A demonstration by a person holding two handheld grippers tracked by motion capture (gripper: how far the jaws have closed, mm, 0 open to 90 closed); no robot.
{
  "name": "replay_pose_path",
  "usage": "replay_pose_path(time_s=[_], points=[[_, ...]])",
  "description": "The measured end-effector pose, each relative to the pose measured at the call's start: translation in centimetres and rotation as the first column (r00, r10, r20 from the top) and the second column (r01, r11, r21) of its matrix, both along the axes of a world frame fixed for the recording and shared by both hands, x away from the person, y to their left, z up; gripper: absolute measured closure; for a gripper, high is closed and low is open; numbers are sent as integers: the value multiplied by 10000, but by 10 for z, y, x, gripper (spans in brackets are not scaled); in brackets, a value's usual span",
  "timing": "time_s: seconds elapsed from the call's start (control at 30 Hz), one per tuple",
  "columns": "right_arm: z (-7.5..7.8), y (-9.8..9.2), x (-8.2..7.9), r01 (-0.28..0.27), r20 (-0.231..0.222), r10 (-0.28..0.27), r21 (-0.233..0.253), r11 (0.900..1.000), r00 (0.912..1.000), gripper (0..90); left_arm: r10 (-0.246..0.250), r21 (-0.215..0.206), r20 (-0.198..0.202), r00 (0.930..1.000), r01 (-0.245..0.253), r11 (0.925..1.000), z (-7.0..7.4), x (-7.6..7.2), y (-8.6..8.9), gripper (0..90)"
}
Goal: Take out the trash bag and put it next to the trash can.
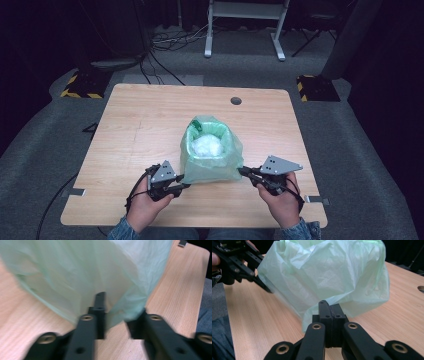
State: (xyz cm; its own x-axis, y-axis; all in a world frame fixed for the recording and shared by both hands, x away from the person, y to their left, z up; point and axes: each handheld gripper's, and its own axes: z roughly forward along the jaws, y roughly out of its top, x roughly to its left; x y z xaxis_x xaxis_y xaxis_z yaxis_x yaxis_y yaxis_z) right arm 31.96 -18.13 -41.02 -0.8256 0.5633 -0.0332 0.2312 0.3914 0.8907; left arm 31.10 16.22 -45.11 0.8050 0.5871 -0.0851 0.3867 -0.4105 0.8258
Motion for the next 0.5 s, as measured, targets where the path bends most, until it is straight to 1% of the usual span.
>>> replay_pose_path(time_s=[0.03, 0.07, 0.1, 0.13, 0.17, 0.2, 0.23, 0.27, 0.3, 0.33, 0.37, 0.5], points=[[1, -1, -1, 9, 30, -10, 33, 10000, 10000, 900, -2, -64, 103, 9999, 3, 10000, 4, 0, 3, 799], [4, -1, -2, 14, 137, -15, 76, 10000, 9999, 900, -7, -250, 188, 9998, 11, 9997, 12, 1, 7, 807], [6, -1, -2, 9, 209, -11, 87, 10000, 9998, 900, -30, -280, 217, 9998, 36, 9996, 15, 1, 9, 822], [6, -1, -2, 9, 209, -11, 87, 10000, 9998, 900, -30, -280, 217, 9998, 36, 9996, 15, 1, 9, 839], [11, 0, -3, -10, 318, 7, 118, 9999, 9995, 900, -48, -311, 360, 9993, 59, 9995, 23, 2, 12, 852], [11, 0, -3, -10, 318, 7, 118, 9999, 9995, 900, -48, -311, 360, 9993, 59, 9995, 23, 2, 12, 857], [13, 1, -3, -39, 388, 34, 125, 9999, 9992, 900, -36, -384, 414, 9991, 52, 9992, 26, 3, 13, 857], [17, 2, -2, -85, 524, 77, 145, 9999, 9986, 900, -41, -422, 580, 9983, 65, 9991, 34, 4, 15, 866], [17, 2, -2, -85, 524, 77, 145, 9999, 9986, 900, -41, -422, 580, 9983, 65, 9991, 34, 4, 15, 867], [20, 2, -2, -88, 583, 79, 153, 9998, 9983, 900, -12, -427, 683, 9977, 41, 9991, 38, 4, 17, 867], [22, 3, -1, -114, 665, 104, 156, 9998, 9977, 900, 16, -504, 718, 9974, 20, 9987, 41, 5, 18, 866], [36, 5, 2, -160, 1028, 137, 219, 9996, 9946, 900, 209, -515, 1056, 9942, -155, 9986, 54, 11, 23, 857]])
